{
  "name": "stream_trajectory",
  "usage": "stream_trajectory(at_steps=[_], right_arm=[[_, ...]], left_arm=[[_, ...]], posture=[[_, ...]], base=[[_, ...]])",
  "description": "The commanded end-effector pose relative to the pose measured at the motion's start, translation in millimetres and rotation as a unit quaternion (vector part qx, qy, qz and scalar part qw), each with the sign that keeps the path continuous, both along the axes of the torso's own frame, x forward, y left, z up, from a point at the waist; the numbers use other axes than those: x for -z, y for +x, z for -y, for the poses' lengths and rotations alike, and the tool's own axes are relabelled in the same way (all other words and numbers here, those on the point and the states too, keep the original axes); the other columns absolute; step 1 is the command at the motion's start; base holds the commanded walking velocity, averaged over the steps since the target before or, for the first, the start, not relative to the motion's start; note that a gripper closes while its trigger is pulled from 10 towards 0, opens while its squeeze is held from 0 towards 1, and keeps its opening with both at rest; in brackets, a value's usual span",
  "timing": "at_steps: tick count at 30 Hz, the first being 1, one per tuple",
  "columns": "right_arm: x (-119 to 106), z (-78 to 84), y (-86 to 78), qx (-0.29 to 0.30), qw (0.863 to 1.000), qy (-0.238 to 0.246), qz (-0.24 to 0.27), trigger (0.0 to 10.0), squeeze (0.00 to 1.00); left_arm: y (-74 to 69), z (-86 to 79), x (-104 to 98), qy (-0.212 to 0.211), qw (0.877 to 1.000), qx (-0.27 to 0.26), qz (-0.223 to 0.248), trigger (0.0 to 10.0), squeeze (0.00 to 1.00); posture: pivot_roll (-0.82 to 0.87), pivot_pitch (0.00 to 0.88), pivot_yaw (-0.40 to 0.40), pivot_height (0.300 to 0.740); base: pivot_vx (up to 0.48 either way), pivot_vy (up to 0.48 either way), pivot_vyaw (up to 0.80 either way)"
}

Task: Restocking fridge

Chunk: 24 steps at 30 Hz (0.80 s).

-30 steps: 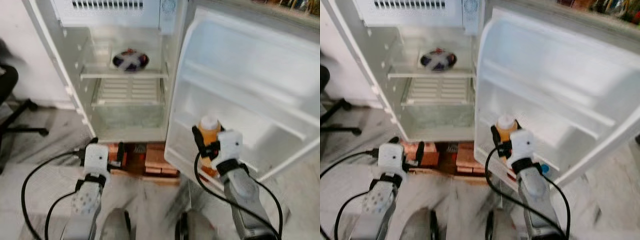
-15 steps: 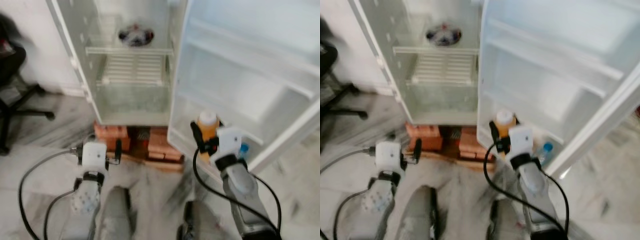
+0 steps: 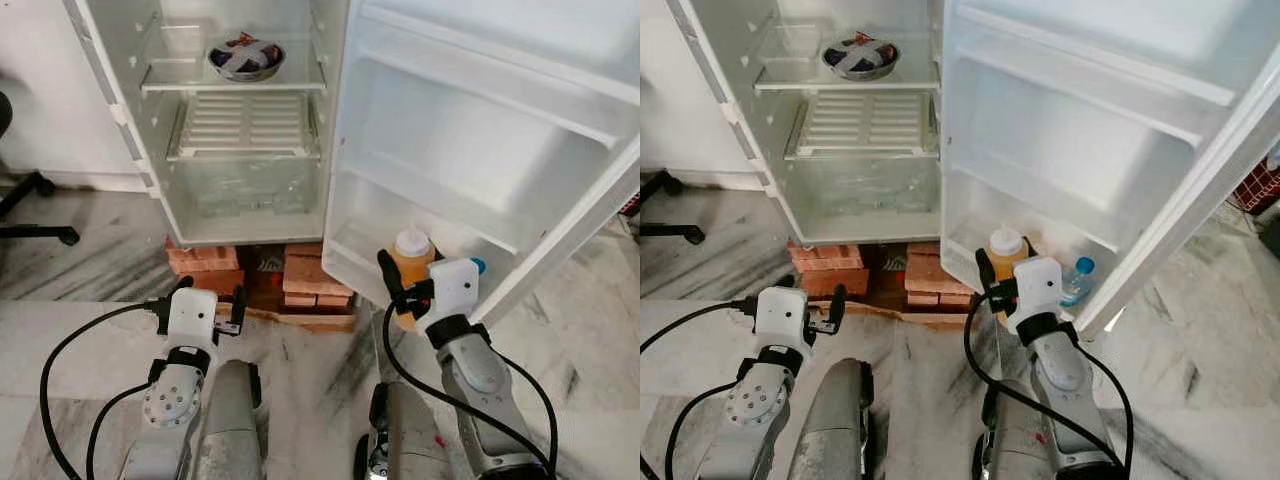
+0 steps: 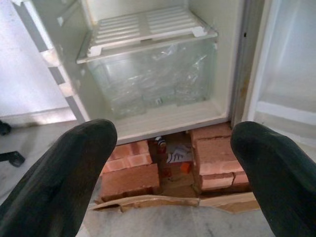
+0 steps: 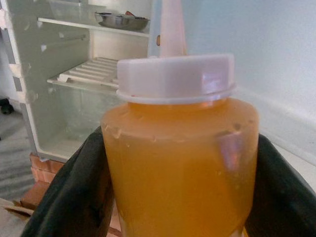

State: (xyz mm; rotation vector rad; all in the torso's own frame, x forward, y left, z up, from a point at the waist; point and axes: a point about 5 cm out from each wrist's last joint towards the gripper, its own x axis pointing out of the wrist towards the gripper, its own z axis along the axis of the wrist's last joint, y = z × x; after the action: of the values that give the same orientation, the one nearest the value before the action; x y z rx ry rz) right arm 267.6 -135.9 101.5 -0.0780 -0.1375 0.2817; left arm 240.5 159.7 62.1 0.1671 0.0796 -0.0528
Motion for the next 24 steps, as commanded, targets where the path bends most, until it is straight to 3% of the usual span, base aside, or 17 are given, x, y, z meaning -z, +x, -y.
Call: stream_trajectory(at_steps=[1, 24], right_arm=[[-2.4, -2.0, 1.0, -0.006, 1.0, -0.001, 0.007, 10.0, 0.0], [-0.8, -0.2, -0.6, -0.009, 1.0, -0.006, 0.007, 10.0, 0.0]], left_arm=[[0.1, -0.8, -3.2, 0.0, 1.0, 0.0, 0.008, 10.0, 0.0], [0.0, 0.2, -1.5, -0.003, 1.0, 0.006, 0.003, 10.0, 0.0]], posture=[[0.11, 0.148, -0.02, 0.607], [0.1, 0.144, -0.018, 0.607]], base=[[0.289, 0.0, 0.0], [0.339, 0.0, 0.0]])
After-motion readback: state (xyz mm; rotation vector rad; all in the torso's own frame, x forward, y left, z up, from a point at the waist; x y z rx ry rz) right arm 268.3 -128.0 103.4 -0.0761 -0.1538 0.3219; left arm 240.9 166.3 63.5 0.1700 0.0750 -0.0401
